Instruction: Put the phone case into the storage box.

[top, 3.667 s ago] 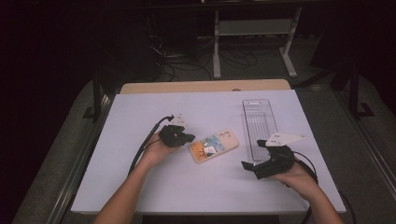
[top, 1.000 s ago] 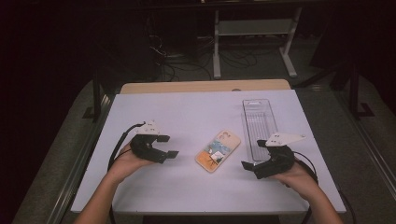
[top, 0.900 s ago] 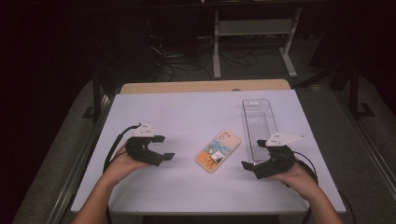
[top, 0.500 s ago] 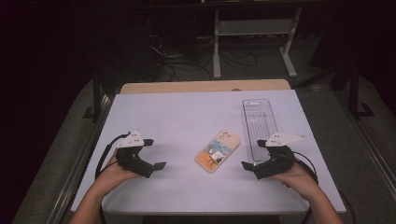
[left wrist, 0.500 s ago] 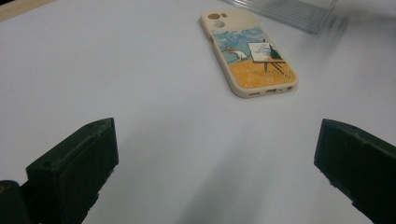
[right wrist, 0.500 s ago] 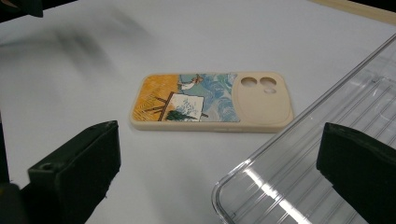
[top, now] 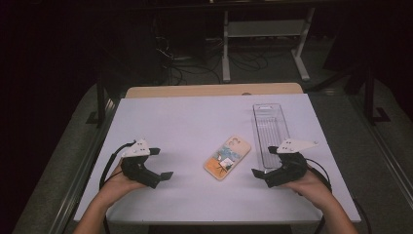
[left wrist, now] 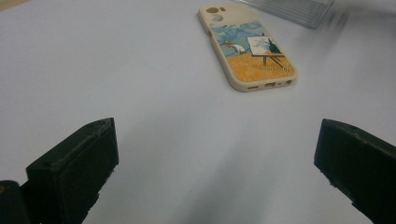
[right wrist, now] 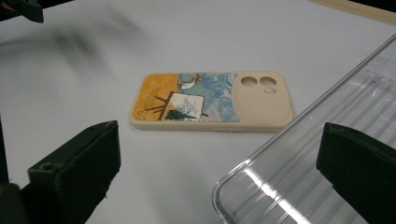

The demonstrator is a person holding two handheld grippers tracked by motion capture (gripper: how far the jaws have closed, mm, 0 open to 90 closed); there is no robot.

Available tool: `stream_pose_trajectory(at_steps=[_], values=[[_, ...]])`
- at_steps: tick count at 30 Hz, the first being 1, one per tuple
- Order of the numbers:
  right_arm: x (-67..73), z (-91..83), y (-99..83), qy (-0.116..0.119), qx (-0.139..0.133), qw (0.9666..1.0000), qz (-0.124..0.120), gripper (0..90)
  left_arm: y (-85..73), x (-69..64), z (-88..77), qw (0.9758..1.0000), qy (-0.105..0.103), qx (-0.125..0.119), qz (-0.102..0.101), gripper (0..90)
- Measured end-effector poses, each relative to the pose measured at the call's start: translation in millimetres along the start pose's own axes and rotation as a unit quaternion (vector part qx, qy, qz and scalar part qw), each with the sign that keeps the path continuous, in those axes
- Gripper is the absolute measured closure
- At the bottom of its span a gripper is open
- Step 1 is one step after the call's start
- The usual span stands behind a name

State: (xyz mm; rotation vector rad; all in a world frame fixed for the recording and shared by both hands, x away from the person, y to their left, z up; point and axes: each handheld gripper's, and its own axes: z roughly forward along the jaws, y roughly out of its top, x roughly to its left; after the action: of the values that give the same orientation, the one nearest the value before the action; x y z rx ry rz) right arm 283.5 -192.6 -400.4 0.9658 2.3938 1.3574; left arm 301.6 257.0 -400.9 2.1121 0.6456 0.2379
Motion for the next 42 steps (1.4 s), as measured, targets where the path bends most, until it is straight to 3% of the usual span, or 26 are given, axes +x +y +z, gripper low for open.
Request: stream_pose_trajectory(at_steps=[14,17,20,33,35,42], values=[[0.0,0.5,-0.1,-0.002,-0.001,1.0,-0.001,0.0,7.1,1.4,1.6,0.9999,-0.004,-0.003,-0.012,0.0],[0.0,0.6,-0.1,-0.002,-0.001,1.0,-0.001,0.0,12.0,1.2,2.8,0.9997,-0.002,-0.006,-0.024,0.0],[-0.1,0.6,-0.2,-0.002,-0.001,1.0,-0.001,0.0,14.8,1.9,3.8,0.9998,-0.002,-0.007,-0.02,0.0],[-0.1,0.7,0.0,-0.002,-0.001,1.0,-0.001,0.0,33.0,3.9,11.7,0.999,0.006,-0.015,-0.042,0.0],[-0.2,0.7,0.0,-0.002,-0.001,1.0,-0.001,0.0,35.6,4.2,13.9,0.9993,0.008,-0.01,-0.036,0.0],[-0.5,0.7,0.0,-0.001,-0.002,1.0,0.0,0.0,43.4,2.4,20.2,0.9988,0.013,-0.014,-0.044,0.0]])
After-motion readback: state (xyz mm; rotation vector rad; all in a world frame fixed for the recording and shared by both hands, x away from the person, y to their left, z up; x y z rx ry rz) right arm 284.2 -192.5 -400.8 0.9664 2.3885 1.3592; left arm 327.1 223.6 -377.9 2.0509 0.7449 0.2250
